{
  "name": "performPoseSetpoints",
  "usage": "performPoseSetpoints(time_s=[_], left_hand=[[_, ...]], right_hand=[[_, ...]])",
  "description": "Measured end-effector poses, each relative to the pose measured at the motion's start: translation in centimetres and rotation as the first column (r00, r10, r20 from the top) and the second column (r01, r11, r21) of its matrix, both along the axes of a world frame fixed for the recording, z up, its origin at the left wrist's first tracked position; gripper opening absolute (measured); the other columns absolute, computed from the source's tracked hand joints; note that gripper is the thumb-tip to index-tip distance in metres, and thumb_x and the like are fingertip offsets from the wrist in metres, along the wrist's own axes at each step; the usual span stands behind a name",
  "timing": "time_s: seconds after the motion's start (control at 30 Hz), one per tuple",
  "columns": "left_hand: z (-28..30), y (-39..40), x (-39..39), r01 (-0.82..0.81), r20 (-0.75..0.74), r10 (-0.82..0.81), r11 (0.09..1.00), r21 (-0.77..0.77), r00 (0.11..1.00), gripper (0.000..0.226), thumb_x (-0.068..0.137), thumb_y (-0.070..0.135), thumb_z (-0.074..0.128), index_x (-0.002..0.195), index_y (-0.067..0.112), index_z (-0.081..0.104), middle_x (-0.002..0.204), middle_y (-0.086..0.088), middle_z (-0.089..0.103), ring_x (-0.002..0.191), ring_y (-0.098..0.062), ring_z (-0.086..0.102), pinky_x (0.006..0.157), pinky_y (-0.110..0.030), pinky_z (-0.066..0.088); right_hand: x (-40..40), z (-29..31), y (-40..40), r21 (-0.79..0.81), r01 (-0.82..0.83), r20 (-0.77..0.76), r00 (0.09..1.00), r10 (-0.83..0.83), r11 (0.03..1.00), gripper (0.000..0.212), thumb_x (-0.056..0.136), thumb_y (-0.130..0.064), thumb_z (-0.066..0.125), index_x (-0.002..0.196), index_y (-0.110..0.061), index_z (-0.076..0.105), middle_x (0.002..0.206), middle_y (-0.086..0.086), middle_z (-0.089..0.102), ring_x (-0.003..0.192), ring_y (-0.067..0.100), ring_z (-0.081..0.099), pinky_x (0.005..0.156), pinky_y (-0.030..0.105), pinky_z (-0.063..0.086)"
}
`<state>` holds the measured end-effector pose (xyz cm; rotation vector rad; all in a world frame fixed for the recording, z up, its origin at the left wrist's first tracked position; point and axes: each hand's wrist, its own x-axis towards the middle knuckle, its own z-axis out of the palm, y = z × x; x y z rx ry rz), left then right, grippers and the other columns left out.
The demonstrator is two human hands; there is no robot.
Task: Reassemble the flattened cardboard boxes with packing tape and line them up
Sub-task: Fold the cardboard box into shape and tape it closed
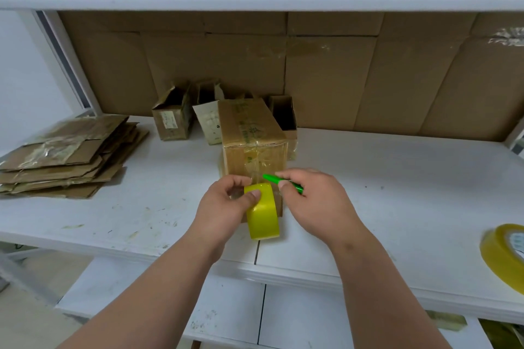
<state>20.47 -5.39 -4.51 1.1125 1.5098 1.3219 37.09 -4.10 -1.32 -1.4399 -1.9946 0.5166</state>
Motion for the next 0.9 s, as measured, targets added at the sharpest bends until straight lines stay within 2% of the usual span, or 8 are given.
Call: performPoseSetpoints(time_s=[0.13,0.3,0.43,0.63,0.77,0.9], left_hand=[[0.1,0.2,0.1,0.001,0.037,0.000,1.000,-0.015,0.999,0.014,0.088,0.010,0.071,0.101,0.015,0.068,0.100,-0.008,0.070,0.084,-0.020,0.066,0.064,-0.027,0.051],[-0.1,0.3,0.2,-0.018,0.030,0.018,1.000,-0.001,0.999,0.012,0.086,0.011,0.072,0.096,0.017,0.068,0.096,-0.005,0.069,0.080,-0.017,0.064,0.068,-0.031,0.053],[0.0,0.3,0.4,-0.016,0.028,0.015,1.000,0.018,1.000,0.011,0.085,0.010,0.074,0.091,0.016,0.068,0.082,0.004,0.068,0.065,-0.004,0.060,0.057,-0.020,0.048],[-0.1,0.7,0.2,-0.029,0.040,0.028,1.000,0.010,0.999,0.009,0.087,0.008,0.069,0.088,0.016,0.066,0.084,-0.002,0.066,0.074,-0.015,0.057,0.065,-0.027,0.045],[0.0,1.1,0.0,-0.066,0.013,0.065,0.998,0.013,0.998,0.009,0.094,0.019,0.065,0.085,0.015,0.067,0.076,0.001,0.064,0.071,-0.015,0.055,0.065,-0.031,0.045],[0.1,1.3,0.2,-0.078,0.022,0.078,0.997,0.009,0.997,0.015,0.097,0.019,0.061,0.085,0.013,0.066,0.073,0.000,0.062,0.066,-0.016,0.054,0.055,-0.027,0.046]], right_hand=[[-0.7,0.6,0.3,0.015,-0.004,0.097,0.995,0.002,1.000,0.031,0.098,-0.035,0.049,0.123,-0.033,0.067,0.119,-0.006,0.065,0.107,0.016,0.059,0.091,0.032,0.049],[-1.5,0.8,1.0,0.081,0.018,0.211,0.977,-0.035,0.997,0.031,0.097,-0.039,0.047,0.116,-0.031,0.069,0.108,-0.003,0.065,0.097,0.021,0.062,0.084,0.034,0.052],[-2.1,1.3,1.0,0.113,-0.015,0.284,0.959,-0.018,0.994,0.031,0.098,-0.038,0.047,0.121,-0.030,0.066,0.110,0.001,0.062,0.103,0.024,0.060,0.083,0.034,0.051],[-1.3,1.8,1.4,0.106,0.005,0.260,0.965,-0.032,0.994,0.033,0.097,-0.040,0.047,0.124,-0.034,0.066,0.120,-0.002,0.067,0.110,0.023,0.060,0.086,0.032,0.051],[-0.4,2.0,1.5,0.109,0.031,0.249,0.967,-0.057,0.994,0.033,0.097,-0.038,0.048,0.123,-0.034,0.067,0.116,-0.002,0.068,0.106,0.023,0.061,0.082,0.031,0.050],[-1.2,2.0,1.6,0.115,-0.009,0.257,0.966,-0.021,0.993,0.032,0.097,-0.039,0.048,0.118,-0.029,0.069,0.114,0.001,0.068,0.106,0.024,0.060,0.085,0.035,0.052]])
